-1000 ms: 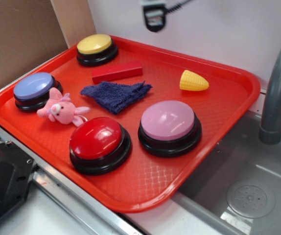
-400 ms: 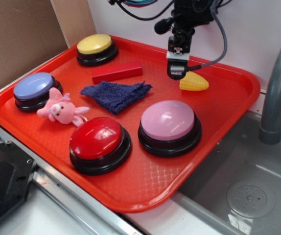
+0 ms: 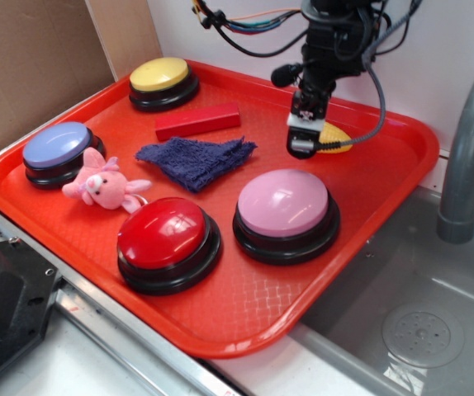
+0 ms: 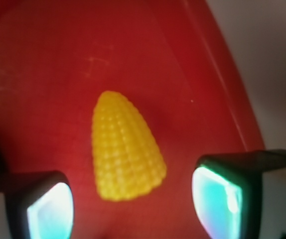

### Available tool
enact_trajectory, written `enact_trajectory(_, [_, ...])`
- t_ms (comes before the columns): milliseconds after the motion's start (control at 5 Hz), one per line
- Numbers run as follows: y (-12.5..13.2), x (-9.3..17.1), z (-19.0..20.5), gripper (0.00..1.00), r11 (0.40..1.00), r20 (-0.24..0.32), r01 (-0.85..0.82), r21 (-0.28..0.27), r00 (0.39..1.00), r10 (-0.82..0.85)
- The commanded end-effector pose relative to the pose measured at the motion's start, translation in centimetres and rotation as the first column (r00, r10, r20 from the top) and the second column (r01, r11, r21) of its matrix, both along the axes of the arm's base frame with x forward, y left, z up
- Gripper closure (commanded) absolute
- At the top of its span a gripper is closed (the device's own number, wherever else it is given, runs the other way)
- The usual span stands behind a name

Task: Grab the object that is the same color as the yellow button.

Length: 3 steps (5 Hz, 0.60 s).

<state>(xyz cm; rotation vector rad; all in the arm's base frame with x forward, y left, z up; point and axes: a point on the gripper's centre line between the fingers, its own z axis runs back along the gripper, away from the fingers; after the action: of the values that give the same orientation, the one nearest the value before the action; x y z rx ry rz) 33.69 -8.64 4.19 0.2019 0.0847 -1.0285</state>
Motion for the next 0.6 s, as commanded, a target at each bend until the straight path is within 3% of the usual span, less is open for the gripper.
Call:
enact_trajectory(0, [-1.01,0.08,-1.5,0.0,0.998,-0.021,0.032,-0.053,0.999,-0.033])
enact_trajectory(200, [-1.17,0.12,-1.97,0.55,0.994,-0.043,0.042,-0.098,0.998,-0.046])
enact_trajectory(400, [-1.12,0.05,-1.39,1.0,0.99,-0.005,0.018,-0.141,1.0,-0.019])
